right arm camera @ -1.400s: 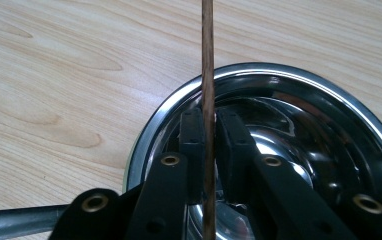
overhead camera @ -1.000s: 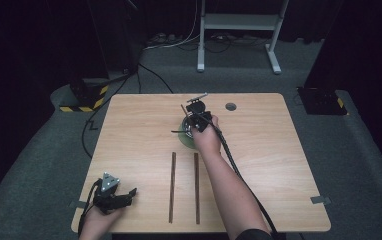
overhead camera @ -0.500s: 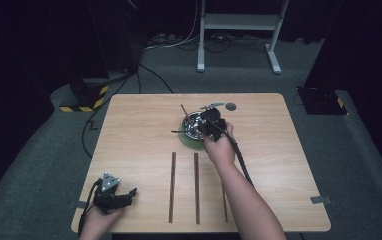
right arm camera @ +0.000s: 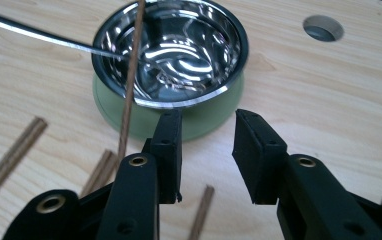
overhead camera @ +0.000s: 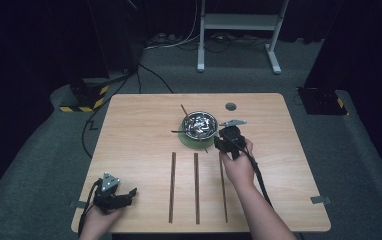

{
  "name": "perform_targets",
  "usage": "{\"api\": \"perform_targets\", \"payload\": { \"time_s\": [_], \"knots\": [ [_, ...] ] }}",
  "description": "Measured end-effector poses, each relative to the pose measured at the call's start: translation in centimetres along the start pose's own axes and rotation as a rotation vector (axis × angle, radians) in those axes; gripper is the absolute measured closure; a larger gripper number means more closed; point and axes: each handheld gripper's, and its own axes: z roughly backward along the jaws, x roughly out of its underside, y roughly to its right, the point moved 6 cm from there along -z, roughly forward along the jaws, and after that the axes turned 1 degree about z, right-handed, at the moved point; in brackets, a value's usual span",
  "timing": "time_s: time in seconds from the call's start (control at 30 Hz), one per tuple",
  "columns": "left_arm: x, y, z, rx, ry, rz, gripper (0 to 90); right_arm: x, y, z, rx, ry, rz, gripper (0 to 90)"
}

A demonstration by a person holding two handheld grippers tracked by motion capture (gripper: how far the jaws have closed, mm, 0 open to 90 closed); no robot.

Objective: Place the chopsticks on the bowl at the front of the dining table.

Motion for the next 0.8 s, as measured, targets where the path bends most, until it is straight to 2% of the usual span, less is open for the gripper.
{"api": "perform_targets", "payload": {
  "time_s": [0.03, 0.07, 0.1, 0.13, 0.17, 0.2, 0.23, 0.27, 0.43, 0.53, 0.67, 0.8],
  "knots": [
    [0.0, 0.0, 0.0, 0.000, 0.000, 0.000, 18.8, 0.9, 0.2, 0.5, 0.009, 0.006, 0.004, 64.8],
    [0.0, 0.0, 0.0, 0.000, 0.000, -0.001, 18.8, 0.9, 0.2, 0.5, 0.009, 0.006, 0.004, 64.8],
    [0.0, 0.0, 0.0, 0.000, 0.000, -0.001, 18.8, 1.9, 0.3, 0.8, 0.000, -0.003, -0.003, 65.2],
    [0.0, 0.0, 0.0, 0.000, 0.000, -0.001, 18.8, 1.9, 0.3, 0.8, 0.000, -0.003, -0.003, 65.2],
    [0.0, 0.0, 0.0, 0.000, 0.000, -0.001, 18.8, 2.9, 0.4, 1.0, -0.006, -0.011, -0.006, 65.7],
    [0.0, 0.0, 0.0, 0.000, 0.000, -0.001, 18.8, 2.9, 0.4, 1.0, -0.006, -0.011, -0.006, 65.7],
    [0.0, 0.0, 0.0, 0.000, 0.000, -0.001, 18.8, 4.0, 0.4, 1.0, -0.011, -0.022, -0.010, 66.3],
    [0.0, 0.0, 0.0, 0.000, 0.000, -0.001, 18.8, 4.0, 0.4, 1.0, -0.011, -0.022, -0.010, 66.3],
    [0.0, 0.0, 0.0, 0.000, 0.000, 0.003, 18.8, 6.4, 0.3, 0.9, -0.023, -0.052, -0.009, 66.4],
    [0.0, 0.0, 0.0, 0.000, 0.000, 0.003, 18.8, 8.0, -0.3, 1.2, -0.035, -0.065, -0.002, 65.7],
    [0.0, 0.0, 0.0, -0.002, 0.001, 0.005, 18.8, 9.0, -0.8, 1.5, -0.054, -0.072, 0.001, 66.2],
    [0.0, 0.0, 0.0, -0.002, 0.001, 0.005, 18.8, 10.4, -1.9, 1.6, -0.065, -0.091, 0.028, 67.2]
  ]
}}
